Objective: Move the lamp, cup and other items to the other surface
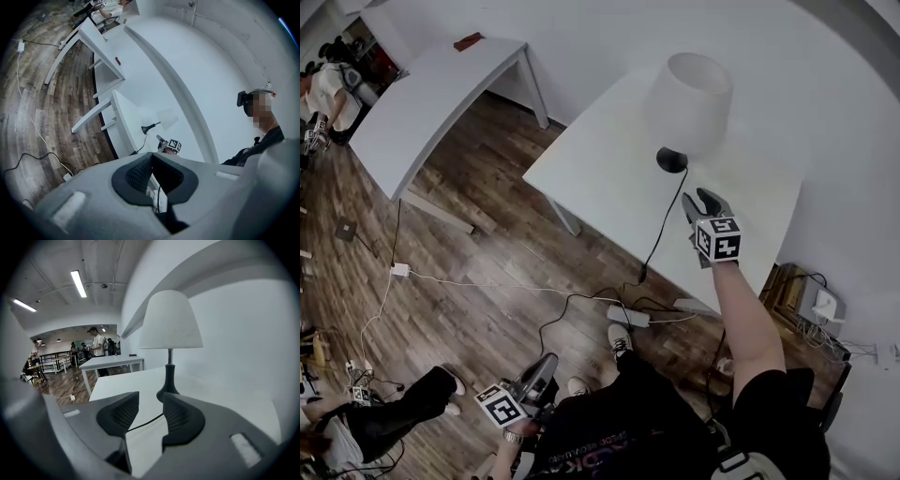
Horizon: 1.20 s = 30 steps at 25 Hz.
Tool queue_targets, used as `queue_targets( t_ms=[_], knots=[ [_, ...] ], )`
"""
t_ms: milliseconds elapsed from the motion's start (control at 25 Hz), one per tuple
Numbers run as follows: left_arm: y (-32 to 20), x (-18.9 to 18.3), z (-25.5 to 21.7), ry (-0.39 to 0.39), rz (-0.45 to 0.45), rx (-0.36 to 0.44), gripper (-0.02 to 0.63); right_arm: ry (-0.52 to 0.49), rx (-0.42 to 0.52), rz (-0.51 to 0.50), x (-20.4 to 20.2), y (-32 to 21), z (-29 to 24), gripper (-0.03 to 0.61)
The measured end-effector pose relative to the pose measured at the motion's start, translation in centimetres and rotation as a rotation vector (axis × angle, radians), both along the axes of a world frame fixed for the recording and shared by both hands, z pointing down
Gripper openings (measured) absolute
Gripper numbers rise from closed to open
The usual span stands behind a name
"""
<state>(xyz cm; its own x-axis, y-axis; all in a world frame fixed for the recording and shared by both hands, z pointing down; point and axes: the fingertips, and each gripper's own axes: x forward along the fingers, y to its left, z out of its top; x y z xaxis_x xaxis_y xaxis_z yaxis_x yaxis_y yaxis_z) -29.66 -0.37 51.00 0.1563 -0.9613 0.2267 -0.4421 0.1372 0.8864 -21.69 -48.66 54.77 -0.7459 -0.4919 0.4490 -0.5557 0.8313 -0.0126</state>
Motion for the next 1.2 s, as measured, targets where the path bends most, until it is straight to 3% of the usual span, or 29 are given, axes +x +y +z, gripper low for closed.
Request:
queue_targets(
  t_ms=[160,480,1000,1200],
  knots=[
    [0.5,0.1,0.9,0.020,-0.043,-0.042,-0.003,0.024,0.010,0.014,-2.0,-3.6,1.3,0.196],
    [2.0,-0.2,2.1,0.040,-0.120,-0.117,-0.002,0.013,-0.009,0.085,-5.6,-9.7,3.3,0.209],
    [2.8,0.2,3.9,0.083,-0.169,-0.196,-0.003,-0.052,0.012,0.108,-9.5,-14.0,4.4,0.219],
    [2.3,0.6,4.3,0.094,-0.166,-0.214,-0.003,-0.056,0.017,0.111,-10.2,-14.9,4.2,0.195]
  ],
)
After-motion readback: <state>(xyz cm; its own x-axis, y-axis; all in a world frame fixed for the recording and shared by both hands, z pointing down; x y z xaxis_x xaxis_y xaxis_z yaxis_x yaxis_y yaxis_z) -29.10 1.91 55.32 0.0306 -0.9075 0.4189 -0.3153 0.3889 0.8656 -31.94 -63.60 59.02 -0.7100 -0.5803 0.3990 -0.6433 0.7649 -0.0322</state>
